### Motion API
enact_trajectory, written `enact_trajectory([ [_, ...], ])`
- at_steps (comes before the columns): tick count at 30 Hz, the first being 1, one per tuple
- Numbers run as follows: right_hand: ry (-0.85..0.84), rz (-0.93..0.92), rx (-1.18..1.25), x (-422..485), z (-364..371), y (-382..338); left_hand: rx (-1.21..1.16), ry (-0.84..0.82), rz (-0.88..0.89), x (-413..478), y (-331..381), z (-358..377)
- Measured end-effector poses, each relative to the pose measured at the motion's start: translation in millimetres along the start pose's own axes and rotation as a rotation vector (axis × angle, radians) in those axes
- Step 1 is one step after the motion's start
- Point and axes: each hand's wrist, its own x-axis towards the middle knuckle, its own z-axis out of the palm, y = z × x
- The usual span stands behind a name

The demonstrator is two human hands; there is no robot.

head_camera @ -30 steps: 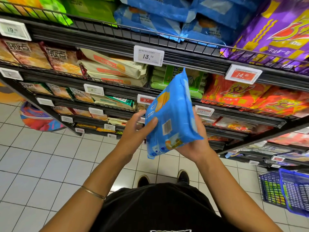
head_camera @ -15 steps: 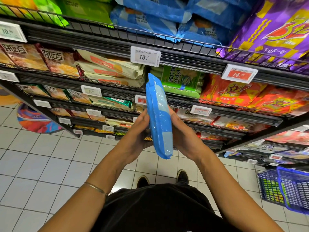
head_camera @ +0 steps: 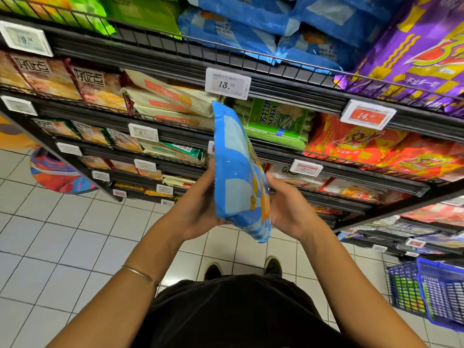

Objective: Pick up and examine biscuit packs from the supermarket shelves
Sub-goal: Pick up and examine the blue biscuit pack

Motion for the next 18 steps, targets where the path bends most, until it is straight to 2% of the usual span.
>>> enact_trajectory([
  [3,-0.006,-0.007,-0.024,0,-1,7,0.259,0.006,-0.004,-3,8,4],
  [6,0.021,-0.051,-0.034,-1,-2,9,0.324,-0.034,0.041,-11,14,-1],
  [8,0.074,-0.116,-0.043,-1,-6,8,0.191,-0.028,0.097,-15,17,-16],
  [11,0.170,-0.191,-0.092,-4,-12,7,-0.038,-0.087,0.070,-25,18,-28],
  [15,0.238,-0.225,-0.099,-11,-15,6,0.141,0.166,0.144,-22,5,-35],
  [18,0.252,-0.239,-0.131,-19,-15,7,0.168,0.243,0.139,-24,-3,-41],
])
